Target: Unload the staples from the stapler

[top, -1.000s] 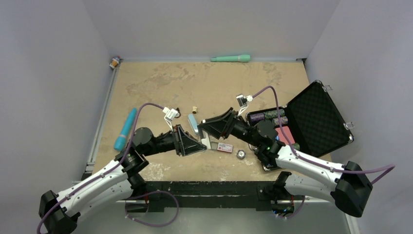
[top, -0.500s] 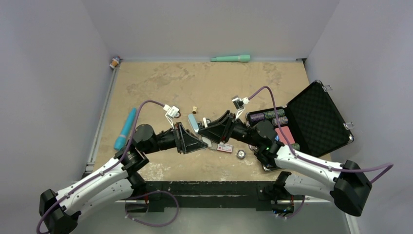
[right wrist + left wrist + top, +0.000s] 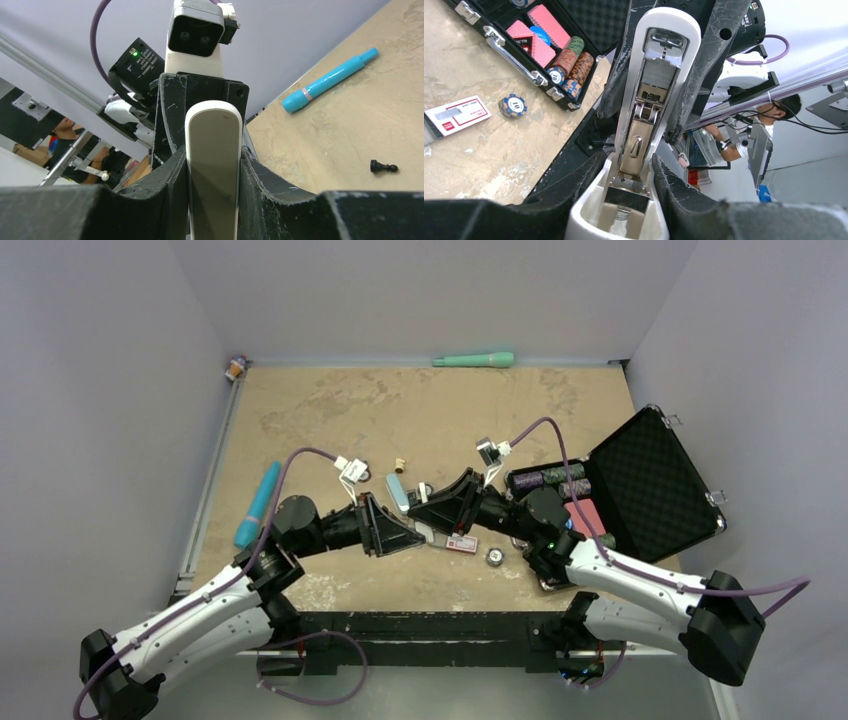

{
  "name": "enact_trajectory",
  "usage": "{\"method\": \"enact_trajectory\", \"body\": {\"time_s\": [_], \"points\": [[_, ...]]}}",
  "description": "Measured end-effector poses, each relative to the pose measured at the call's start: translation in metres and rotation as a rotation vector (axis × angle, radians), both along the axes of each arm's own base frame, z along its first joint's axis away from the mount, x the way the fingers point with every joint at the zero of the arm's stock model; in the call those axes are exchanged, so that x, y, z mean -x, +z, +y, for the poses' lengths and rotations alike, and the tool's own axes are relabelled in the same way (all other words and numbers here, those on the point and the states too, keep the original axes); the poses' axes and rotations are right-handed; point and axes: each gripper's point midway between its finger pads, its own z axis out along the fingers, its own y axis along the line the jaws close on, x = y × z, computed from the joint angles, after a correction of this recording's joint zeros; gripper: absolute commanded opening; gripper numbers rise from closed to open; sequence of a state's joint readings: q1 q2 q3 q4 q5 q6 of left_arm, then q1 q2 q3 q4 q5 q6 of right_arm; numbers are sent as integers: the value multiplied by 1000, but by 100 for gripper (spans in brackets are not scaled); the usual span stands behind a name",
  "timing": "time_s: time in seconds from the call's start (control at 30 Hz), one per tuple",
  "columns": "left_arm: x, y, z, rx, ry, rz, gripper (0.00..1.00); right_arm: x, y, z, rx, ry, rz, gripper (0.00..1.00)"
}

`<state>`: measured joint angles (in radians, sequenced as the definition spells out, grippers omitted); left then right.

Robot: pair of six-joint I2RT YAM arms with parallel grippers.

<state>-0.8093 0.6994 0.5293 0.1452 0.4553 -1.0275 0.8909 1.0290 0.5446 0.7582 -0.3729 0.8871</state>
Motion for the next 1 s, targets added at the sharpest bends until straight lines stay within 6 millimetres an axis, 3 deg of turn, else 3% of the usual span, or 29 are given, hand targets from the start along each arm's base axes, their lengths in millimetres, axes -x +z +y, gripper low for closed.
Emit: {"method": "enact_trajectory", "body": {"time_s": [0.03,0.1,0.2,0.5,0.6,0.73,0.87,1.0], "points": [[0,-2,1,-6,6,5,60,-1,-2,0,6,-5,5,0],[-2,-5,3,-19,25,7,81,-3,-6,-1,21,-17,15,0],[-8,-16,12,-58,91,27,98,-6,-15,-3,57,-40,35,0],[-17,-76,51,-290,287,157,100,-22,-54,-4,181,-124,128,0],[-15,-93,66,-366,336,180,96,-30,-74,-2,233,-153,169,0],[-13,-108,84,-444,390,202,83,-37,-110,1,326,-179,240,0],[-16,-111,99,-507,447,200,63,-40,-148,0,430,-199,321,0],[-20,-115,109,-548,498,195,36,-32,-178,2,519,-197,380,0]]}}
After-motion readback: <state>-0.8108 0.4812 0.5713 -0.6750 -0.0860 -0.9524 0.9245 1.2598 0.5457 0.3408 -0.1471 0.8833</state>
